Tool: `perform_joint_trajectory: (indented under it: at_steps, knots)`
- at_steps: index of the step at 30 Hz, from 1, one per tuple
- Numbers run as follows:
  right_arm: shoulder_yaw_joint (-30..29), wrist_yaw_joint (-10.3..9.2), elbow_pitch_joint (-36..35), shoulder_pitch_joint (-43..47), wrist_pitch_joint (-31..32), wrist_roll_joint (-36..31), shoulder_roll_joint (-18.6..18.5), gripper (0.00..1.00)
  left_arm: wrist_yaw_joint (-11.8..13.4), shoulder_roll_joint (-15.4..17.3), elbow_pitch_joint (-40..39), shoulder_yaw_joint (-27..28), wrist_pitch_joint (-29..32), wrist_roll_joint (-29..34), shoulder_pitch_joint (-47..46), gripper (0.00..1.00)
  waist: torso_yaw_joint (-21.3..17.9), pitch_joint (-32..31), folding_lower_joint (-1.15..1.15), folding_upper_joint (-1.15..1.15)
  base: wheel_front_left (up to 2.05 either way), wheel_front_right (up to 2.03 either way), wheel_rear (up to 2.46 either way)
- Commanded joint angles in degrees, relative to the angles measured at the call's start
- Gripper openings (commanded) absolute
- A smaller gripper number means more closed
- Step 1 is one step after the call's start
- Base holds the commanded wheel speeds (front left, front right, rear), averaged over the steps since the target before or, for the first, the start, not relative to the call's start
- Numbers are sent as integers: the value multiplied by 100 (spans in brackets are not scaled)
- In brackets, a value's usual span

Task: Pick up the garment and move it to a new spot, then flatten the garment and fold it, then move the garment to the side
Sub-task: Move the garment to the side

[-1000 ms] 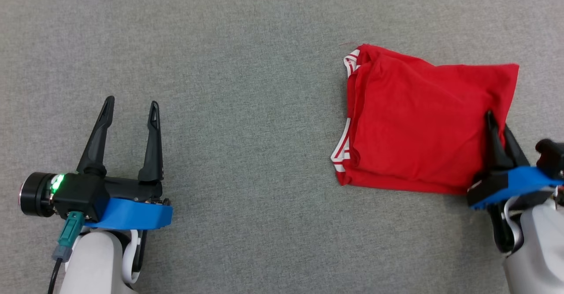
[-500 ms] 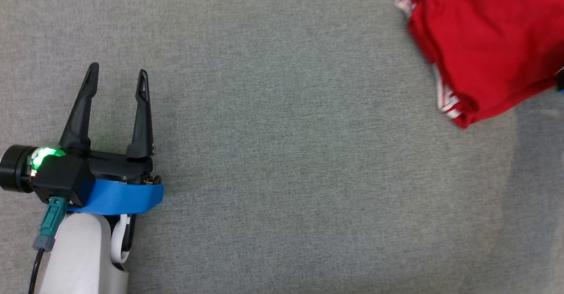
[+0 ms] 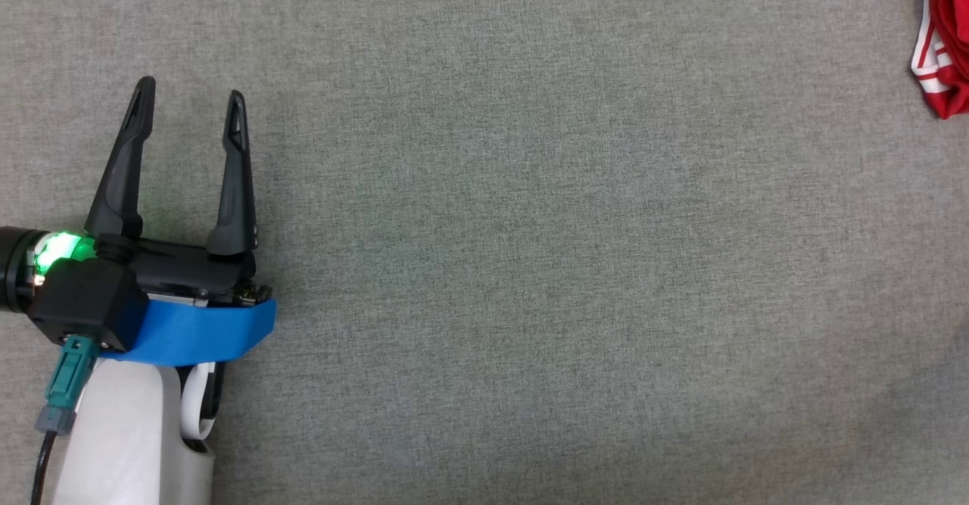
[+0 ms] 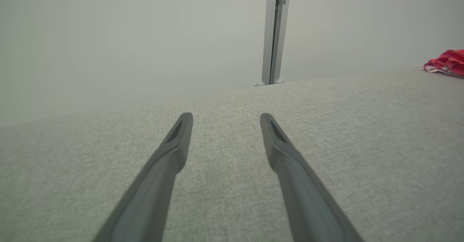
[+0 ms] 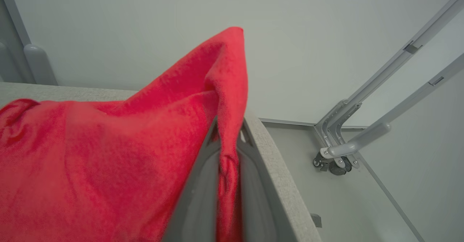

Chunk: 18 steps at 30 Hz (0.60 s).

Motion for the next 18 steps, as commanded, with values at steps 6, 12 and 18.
perform_joint_trajectory:
  at_steps: [6,12,18]
  knots:
    - [-163,-1,412,-305,-167,-337,60,100,27,16,-6,13,-14,33,-137,100,-4,-9,0,0,0,0,0]
    - [-303,-1,447,-211,-475,-680,214,100,50,-33,98,74,-15,-41,50,100,25,-373,0,0,0,0,0]
    - [-181,-1,-5,148,-586,-749,583,100,82,-158,287,136,-16,-116,337,100,89,-987,0,0,0,0,0]
